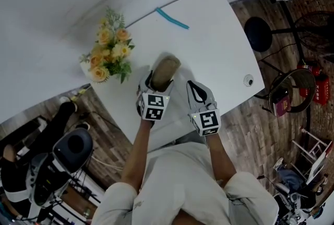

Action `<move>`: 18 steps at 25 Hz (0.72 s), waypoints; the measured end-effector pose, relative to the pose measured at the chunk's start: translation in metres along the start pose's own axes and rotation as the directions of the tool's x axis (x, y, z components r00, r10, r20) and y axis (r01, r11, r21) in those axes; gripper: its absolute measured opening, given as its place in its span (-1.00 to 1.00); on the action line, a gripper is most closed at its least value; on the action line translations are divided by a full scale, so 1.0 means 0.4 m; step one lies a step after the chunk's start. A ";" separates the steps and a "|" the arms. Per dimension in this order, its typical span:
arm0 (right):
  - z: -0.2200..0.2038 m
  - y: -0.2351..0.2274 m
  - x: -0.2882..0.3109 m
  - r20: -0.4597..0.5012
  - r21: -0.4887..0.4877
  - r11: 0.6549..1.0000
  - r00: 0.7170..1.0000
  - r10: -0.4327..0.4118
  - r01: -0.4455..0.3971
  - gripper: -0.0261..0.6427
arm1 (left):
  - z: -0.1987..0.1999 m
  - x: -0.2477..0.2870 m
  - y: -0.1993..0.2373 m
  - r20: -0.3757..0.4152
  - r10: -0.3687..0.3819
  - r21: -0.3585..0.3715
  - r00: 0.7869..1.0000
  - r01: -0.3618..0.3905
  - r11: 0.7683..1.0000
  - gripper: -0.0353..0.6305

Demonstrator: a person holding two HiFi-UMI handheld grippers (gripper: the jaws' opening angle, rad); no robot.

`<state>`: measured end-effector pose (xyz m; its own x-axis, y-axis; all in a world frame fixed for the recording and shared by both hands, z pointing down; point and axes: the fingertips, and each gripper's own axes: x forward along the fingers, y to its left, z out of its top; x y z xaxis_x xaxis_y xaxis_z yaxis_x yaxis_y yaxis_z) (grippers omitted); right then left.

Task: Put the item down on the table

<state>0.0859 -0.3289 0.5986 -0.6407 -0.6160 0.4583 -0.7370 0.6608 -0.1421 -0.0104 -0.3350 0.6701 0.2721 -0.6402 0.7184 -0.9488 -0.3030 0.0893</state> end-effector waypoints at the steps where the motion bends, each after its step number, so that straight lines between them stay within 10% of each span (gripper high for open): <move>1: 0.003 0.000 -0.004 0.004 -0.002 1.000 1.000 -0.003 0.003 -0.91 | 0.007 -0.010 -0.001 0.015 0.001 0.001 1.000 -0.001 1.000 0.27; 18: 0.131 0.101 -0.120 0.133 -0.090 0.994 0.990 -0.042 0.055 -0.91 | 0.126 -0.317 0.030 0.350 -0.015 0.021 0.937 0.008 1.000 -0.60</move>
<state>0.0757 -0.2953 0.5249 -0.6319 -0.6951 0.3428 -0.7486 0.6620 -0.0377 -0.0481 -0.2931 0.5452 0.3249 -0.8421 0.4304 -0.9431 -0.3226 0.0808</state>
